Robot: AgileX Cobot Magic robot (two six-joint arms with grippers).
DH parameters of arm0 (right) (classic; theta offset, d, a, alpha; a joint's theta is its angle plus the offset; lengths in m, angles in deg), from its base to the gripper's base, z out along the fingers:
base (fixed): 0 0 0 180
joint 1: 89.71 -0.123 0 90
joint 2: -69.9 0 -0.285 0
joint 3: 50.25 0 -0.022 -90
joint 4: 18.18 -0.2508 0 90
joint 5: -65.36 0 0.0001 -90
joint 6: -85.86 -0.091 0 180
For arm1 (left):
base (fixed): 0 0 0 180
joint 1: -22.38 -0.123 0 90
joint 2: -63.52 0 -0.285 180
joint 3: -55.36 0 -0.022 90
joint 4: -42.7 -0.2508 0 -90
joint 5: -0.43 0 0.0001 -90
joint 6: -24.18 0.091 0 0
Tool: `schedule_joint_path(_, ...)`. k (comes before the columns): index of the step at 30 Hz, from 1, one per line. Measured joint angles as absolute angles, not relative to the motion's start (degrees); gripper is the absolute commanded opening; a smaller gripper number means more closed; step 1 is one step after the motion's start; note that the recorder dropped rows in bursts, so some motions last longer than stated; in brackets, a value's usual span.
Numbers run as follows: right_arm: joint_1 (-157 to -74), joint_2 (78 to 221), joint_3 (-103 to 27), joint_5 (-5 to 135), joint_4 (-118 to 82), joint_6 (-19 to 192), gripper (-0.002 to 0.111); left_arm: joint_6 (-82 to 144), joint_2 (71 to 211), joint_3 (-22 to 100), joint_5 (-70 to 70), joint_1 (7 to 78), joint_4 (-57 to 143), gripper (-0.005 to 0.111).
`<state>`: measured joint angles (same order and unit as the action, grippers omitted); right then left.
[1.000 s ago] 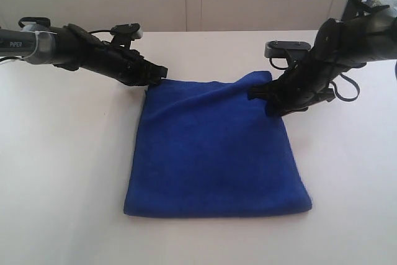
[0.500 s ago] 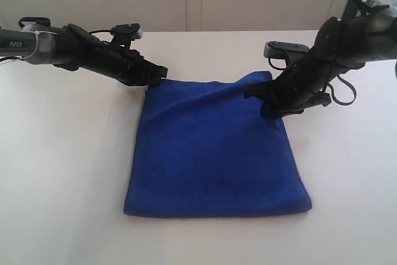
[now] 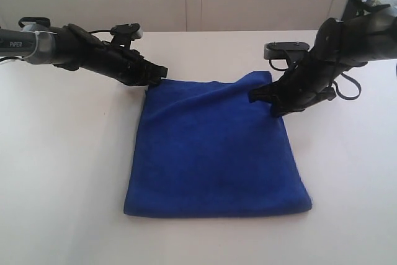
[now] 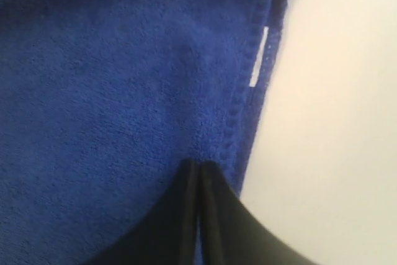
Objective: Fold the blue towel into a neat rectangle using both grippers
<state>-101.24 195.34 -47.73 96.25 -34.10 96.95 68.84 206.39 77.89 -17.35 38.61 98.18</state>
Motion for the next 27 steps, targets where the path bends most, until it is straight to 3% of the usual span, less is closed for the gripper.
schedule_joint_path(27,-101.24,192.70,-47.73,98.25,-26.23,92.74,0.000,68.84,206.39,77.89,-17.35,38.61,98.18,0.000)
